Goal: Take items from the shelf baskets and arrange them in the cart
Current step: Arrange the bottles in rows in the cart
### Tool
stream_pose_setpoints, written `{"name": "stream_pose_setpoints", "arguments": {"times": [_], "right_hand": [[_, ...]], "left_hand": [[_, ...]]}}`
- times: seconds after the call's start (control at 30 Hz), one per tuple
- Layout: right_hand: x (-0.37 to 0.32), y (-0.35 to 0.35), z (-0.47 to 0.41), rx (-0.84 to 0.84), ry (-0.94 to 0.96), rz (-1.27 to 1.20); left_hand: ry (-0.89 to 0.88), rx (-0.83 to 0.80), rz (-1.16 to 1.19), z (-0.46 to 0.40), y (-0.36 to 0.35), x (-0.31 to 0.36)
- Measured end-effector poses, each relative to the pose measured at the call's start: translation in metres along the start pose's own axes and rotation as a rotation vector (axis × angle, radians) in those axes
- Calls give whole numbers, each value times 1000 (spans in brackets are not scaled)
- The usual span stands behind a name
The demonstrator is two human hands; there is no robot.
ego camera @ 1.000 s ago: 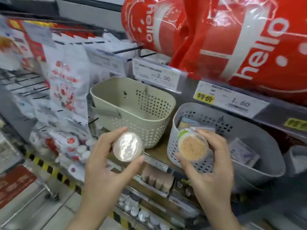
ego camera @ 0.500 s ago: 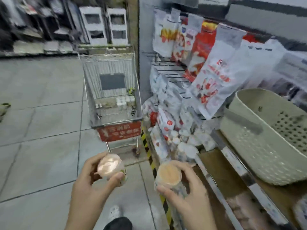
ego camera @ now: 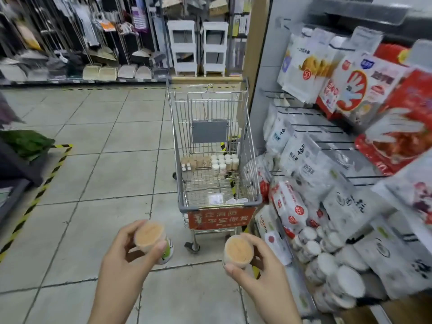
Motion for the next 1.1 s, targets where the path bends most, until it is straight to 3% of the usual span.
{"name": "stream_pose_setpoints", "arguments": {"times": [0.37, 0.77, 1.1], "right_hand": [[24, -22, -137, 6, -149, -25], [16, -74, -354, -155, -167, 35], [86, -129, -488, -104, -292, 129]], "left_hand": [[101, -78, -53, -112, -65, -23], [184, 30, -168, -276, -151, -39], [309, -204, -348, -412, -251, -120]]}}
Point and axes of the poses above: each hand's wrist, its own z-axis away from the middle knuckle, its own y-axis out of the back of the hand, x = y × z, the point moved 7 cm from there along -z, towards the middle knuckle, and after that the axes turned 8 degrees about x, right-handed, at the moved point
